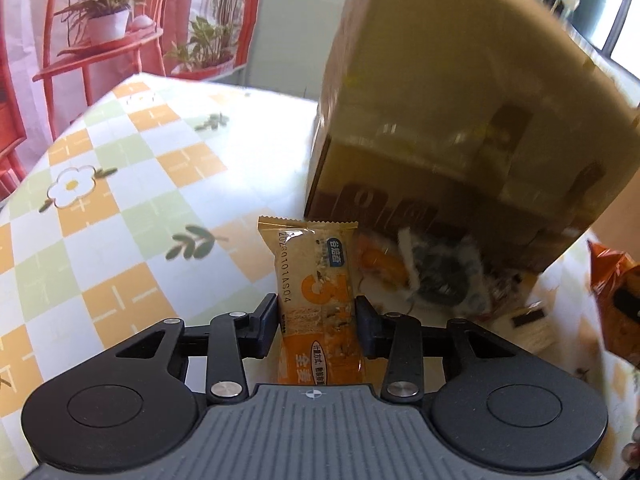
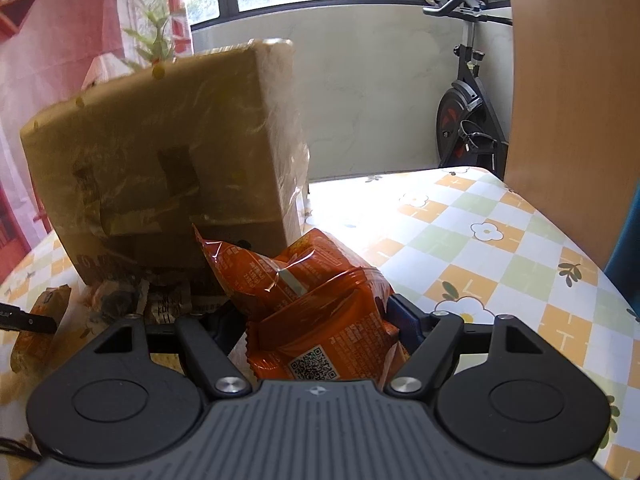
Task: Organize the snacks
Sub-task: 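Close the right tool on the orange bag while the left tool grasps the wrapped bar, then lift the orange bag and wrapped bar and carry both over the box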
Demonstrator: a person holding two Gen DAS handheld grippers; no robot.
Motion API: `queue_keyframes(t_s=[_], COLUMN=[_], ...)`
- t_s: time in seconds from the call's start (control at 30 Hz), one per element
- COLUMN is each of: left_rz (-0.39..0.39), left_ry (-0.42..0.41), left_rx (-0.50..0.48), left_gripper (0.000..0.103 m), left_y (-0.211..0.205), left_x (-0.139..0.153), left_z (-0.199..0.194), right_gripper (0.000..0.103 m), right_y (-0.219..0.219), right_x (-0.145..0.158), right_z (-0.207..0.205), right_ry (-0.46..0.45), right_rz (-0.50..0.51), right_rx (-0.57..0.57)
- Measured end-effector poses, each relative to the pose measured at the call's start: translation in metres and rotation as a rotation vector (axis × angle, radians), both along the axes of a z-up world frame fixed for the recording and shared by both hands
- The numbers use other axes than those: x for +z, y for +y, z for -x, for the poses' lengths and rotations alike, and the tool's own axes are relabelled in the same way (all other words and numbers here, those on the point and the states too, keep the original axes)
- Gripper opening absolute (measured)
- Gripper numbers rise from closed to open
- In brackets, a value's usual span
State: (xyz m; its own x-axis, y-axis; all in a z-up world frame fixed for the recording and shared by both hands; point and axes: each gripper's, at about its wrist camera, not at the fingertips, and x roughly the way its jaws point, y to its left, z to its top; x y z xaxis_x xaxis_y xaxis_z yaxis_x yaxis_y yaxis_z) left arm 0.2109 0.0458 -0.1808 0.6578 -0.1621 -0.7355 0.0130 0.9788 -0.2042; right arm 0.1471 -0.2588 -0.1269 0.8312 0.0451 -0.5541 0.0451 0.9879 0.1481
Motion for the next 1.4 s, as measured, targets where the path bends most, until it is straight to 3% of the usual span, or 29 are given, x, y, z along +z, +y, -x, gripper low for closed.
queue_keyframes(t_s=[0.43, 0.73, 1.07, 1.4], left_rz=[0.061, 0.046, 0.062, 0.032], left_ry=[-0.258, -0.403, -0.467, -0.403], left_rx=[0.029, -0.039, -0.137, -0.195], left_gripper=[0.042, 0.042, 0.042, 0.042], left_y=[0.019, 0.000, -0.028, -0.044], left_x=[0.086, 0.147, 0.180, 0.174], left_z=[0.013, -0.008, -0.055, -0.116], right_gripper=[0.076, 0.076, 0.076, 0.076], right_y=[-0.022, -0.022, 0.000, 0.054], right_x=[0.060, 0.113, 0.162, 0.183], right_z=[0.016, -0.001, -0.051, -0.134], right_ry=[-0.162, -0.292, -0.405, -0.420], right_rz=[-0.084, -0.056, -0.049, -0.160], right_rx=[-0.085, -0.050, 0.050, 0.193])
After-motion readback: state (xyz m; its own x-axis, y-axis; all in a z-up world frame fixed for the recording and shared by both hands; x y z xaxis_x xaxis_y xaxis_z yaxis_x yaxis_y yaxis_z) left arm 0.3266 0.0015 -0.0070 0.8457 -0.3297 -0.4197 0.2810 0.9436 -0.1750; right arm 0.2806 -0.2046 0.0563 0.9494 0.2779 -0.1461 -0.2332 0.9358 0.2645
